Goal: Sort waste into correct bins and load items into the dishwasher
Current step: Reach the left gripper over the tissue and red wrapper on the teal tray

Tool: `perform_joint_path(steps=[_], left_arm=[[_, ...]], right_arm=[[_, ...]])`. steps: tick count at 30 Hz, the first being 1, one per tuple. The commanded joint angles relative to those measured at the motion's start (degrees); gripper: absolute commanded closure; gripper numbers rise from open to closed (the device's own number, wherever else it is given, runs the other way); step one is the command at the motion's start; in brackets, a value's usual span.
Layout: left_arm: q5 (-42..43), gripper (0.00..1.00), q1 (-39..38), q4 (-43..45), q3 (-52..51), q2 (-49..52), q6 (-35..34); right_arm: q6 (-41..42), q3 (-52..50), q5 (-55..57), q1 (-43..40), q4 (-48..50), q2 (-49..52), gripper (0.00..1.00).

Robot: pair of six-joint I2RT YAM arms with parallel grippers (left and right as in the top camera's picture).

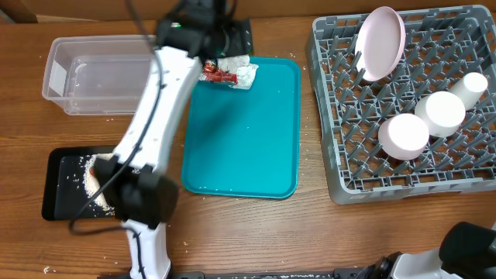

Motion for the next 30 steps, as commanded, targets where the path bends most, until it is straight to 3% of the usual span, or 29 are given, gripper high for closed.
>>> perform_joint_path(steps=[1, 4, 13, 18, 21, 23, 27, 30], left_arm=[[-1.8, 0.13, -1.6, 1.8, 0.0, 6.4, 7.9], [-1.8, 0.00, -2.3, 4.7, 0.0, 10.2, 10.7], [-4.8, 0.00, -4.1, 9.0, 0.0, 16.7, 23.8], [-8.0, 0.00, -5.7, 7.7, 0.0, 19.4, 34.6], [-7.6, 0.00, -5.9, 8.0, 0.0, 20.7, 34.8], [-8.0, 0.07, -5.9, 8.3, 0.0, 21.2, 34.8], [-9.6, 0.35, -5.9, 8.0, 0.0, 21.5, 34.8], [-9.5, 0.42, -5.9, 7.7, 0.0, 21.5, 34.8]], right_arm=[[0.5, 0.2, 0.1, 0.0, 0.2, -0.3, 0.00], [0.5, 0.2, 0.1, 0.0, 0.2, -0.3, 0.00], [0.5, 0.2, 0.1, 0.0, 0.2, -0.3, 0.00], [0.5, 0.2, 0.1, 0.0, 0.2, -0.3, 0.00], [0.5, 0.2, 0.1, 0.0, 0.2, -0.3, 0.00], [0.5, 0.2, 0.1, 0.0, 0.2, -0.3, 0.00], [0.5, 0.2, 0.1, 0.0, 0.2, -0.3, 0.00], [0.5, 0.2, 0.1, 0.0, 0.2, -0.3, 0.00]])
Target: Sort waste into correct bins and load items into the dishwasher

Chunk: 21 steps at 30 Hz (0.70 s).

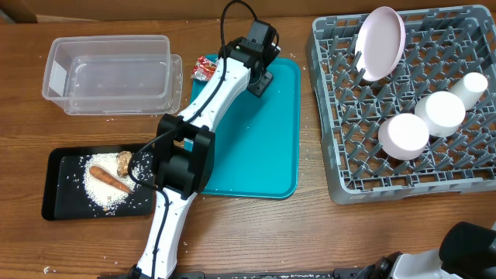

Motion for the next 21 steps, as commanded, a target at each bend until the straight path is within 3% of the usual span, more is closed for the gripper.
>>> perform_joint_path(steps=[1, 6, 11, 21], left_arm=[[-1.4, 0.46, 0.0, -0.2, 0.3, 0.6, 1.3], [-1.0, 0.77, -0.1, -0.9, 0.3, 1.0, 1.7], [-1.2, 0.96, -1.0, -1.1, 0.3, 0.8, 1.5], [-0.5, 0.96, -8.1, -7.8, 3.3, -4.6, -0.3]], right_arm=[[0.5, 0.2, 0.2, 0.0, 0.2, -0.3, 0.00], [0.5, 0.2, 0.2, 0.0, 0.2, -0.3, 0.00], [0.5, 0.2, 0.2, 0.0, 0.2, -0.3, 0.00], [0.5, 0.2, 0.2, 0.0, 0.2, -0.3, 0.00]])
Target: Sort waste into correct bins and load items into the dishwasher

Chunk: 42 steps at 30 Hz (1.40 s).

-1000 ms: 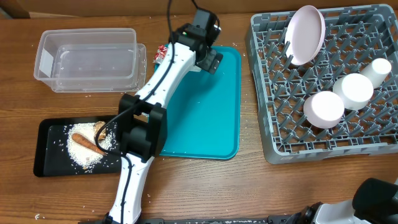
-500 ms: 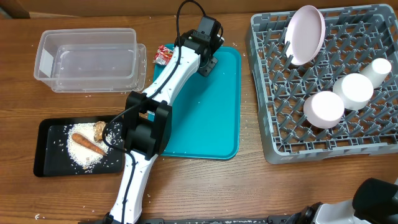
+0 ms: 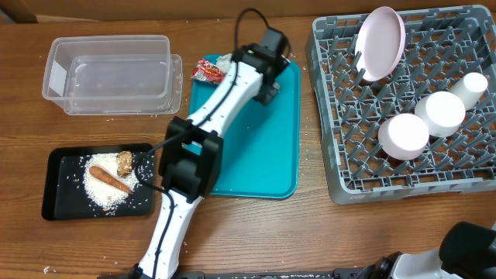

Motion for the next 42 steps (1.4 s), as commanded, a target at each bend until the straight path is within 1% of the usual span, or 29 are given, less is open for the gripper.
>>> perform_joint_path(steps=[1, 6, 12, 14, 16, 20, 25, 27, 30, 33, 37, 40, 41, 42], left_arm=[[0.3, 0.96, -4.7, -1.7, 3.0, -5.7, -1.9], [0.3, 0.96, -7.8, -2.3, 3.1, -10.3, -5.3], [0.0, 0.96, -7.9, -3.0, 3.1, -15.0, -10.3], [-1.6, 0.96, -6.9, -2.9, 3.1, -16.8, -12.3], [-5.0, 0.96, -5.3, -2.6, 3.1, -18.6, -15.8], [-10.9, 0.96, 0.2, -2.8, 3.1, -21.2, -22.4], [-11.7, 0.96, 9.4, -5.6, 3.1, -22.1, -29.0], [-11.6, 0.96, 14.6, -6.9, 3.1, -22.1, -31.8], [-11.6, 0.96, 19.9, -7.2, 3.1, -22.1, -34.2], [-10.3, 0.96, 24.2, -7.6, 3.1, -22.1, -35.1], [-8.1, 0.96, 28.6, -10.0, 3.0, -22.0, -37.6], [-5.9, 0.96, 30.5, -11.9, 2.9, -21.7, -37.8], [-5.1, 0.95, 31.0, -12.6, 2.9, -21.5, -37.9], [-4.3, 0.70, 31.3, -13.1, 2.8, -21.3, -38.1]], right_arm=[[0.5, 0.2, 0.1, 0.0, 0.2, -0.3, 0.00], [0.5, 0.2, 0.1, 0.0, 0.2, -0.3, 0.00], [0.5, 0.2, 0.1, 0.0, 0.2, -0.3, 0.00], [0.5, 0.2, 0.1, 0.0, 0.2, -0.3, 0.00], [0.5, 0.2, 0.1, 0.0, 0.2, -0.3, 0.00], [0.5, 0.2, 0.1, 0.0, 0.2, -0.3, 0.00], [0.5, 0.2, 0.1, 0.0, 0.2, -0.3, 0.00], [0.5, 0.2, 0.1, 0.0, 0.2, -0.3, 0.00], [0.5, 0.2, 0.1, 0.0, 0.2, -0.3, 0.00], [0.5, 0.2, 0.1, 0.0, 0.2, -0.3, 0.00], [0.5, 0.2, 0.1, 0.0, 0.2, -0.3, 0.00], [0.5, 0.2, 0.1, 0.0, 0.2, -0.3, 0.00], [0.5, 0.2, 0.1, 0.0, 0.2, -0.3, 0.00], [0.5, 0.2, 0.1, 0.0, 0.2, -0.3, 0.00]])
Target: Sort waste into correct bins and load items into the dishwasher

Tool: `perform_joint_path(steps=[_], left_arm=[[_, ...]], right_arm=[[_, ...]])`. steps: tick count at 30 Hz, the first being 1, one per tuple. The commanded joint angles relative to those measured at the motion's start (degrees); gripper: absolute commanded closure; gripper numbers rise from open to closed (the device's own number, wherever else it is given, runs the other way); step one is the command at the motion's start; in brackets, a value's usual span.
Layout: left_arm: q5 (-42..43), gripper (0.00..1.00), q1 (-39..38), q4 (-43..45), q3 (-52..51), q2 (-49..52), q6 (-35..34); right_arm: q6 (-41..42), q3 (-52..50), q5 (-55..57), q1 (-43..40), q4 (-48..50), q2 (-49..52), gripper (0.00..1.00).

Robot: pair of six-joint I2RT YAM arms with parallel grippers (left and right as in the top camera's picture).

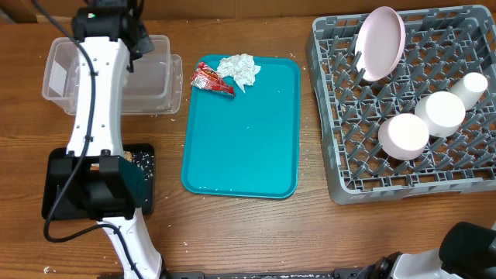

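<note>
A red snack wrapper point(211, 78) and a crumpled white tissue point(240, 69) lie together at the top left of the teal tray point(244, 147). My left arm reaches up the left side, and its gripper point(133, 39) hangs over the clear plastic bin point(151, 77), well left of the waste. The overhead view does not show how its fingers stand or whether they hold anything. The grey dish rack point(341, 116) carries a pink plate point(381, 43) and white cups point(407, 134). Only the base of the right arm point(469, 248) shows; its gripper is out of view.
A black tray point(143, 167) with rice grains lies at the lower left, mostly hidden under my left arm. The dish rack fills the right side of the wooden table point(256, 232). Crumbs are scattered around the bin and the black tray.
My left arm has moved from the top edge of the teal tray to over the clear bin at the far left. The tissue, then mostly hidden by the arm, now shows beside the wrapper.
The left arm first stood over the tray's top left, beside the wrapper and tissue. Then its gripper was on the tray's top edge with the wrapper just off the rim. That held a moment later. Now the arm is over the bin and both pieces lie on the tray.
</note>
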Motion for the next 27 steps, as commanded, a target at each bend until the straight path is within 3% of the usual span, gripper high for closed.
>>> perform_joint_path(steps=[1, 2, 7, 10, 12, 16, 20, 23, 27], left_arm=[[4.1, 0.39, 0.9, -1.2, 0.7, -0.9, -2.7], [5.1, 0.00, 1.1, -1.4, 0.6, -0.8, -3.0], [12.7, 0.00, 0.7, -0.5, 0.6, -0.5, -2.6], [28.8, 0.00, -2.5, 3.5, 0.5, -0.5, 5.3], [30.8, 0.00, -5.5, 4.6, 0.5, -0.5, 9.3], [23.6, 0.00, -13.5, 6.6, 0.5, 0.5, 13.9], [14.3, 0.00, -20.0, 7.2, 0.5, 3.8, 25.1], [7.2, 0.00, -22.9, 6.3, 0.5, 7.6, 25.0], [6.1, 0.00, -24.4, 4.6, 0.5, 13.0, 23.6]], right_arm=[[0.5, 0.2, 0.2, 0.0, 0.2, -0.3, 0.00], [0.5, 0.2, 0.2, 0.0, 0.2, -0.3, 0.00], [0.5, 0.2, 0.2, 0.0, 0.2, -0.3, 0.00], [0.5, 0.2, 0.2, 0.0, 0.2, -0.3, 0.00], [0.5, 0.2, 0.2, 0.0, 0.2, -0.3, 0.00], [0.5, 0.2, 0.2, 0.0, 0.2, -0.3, 0.00], [0.5, 0.2, 0.2, 0.0, 0.2, -0.3, 0.00], [0.5, 0.2, 0.2, 0.0, 0.2, -0.3, 0.00], [0.5, 0.2, 0.2, 0.0, 0.2, -0.3, 0.00]])
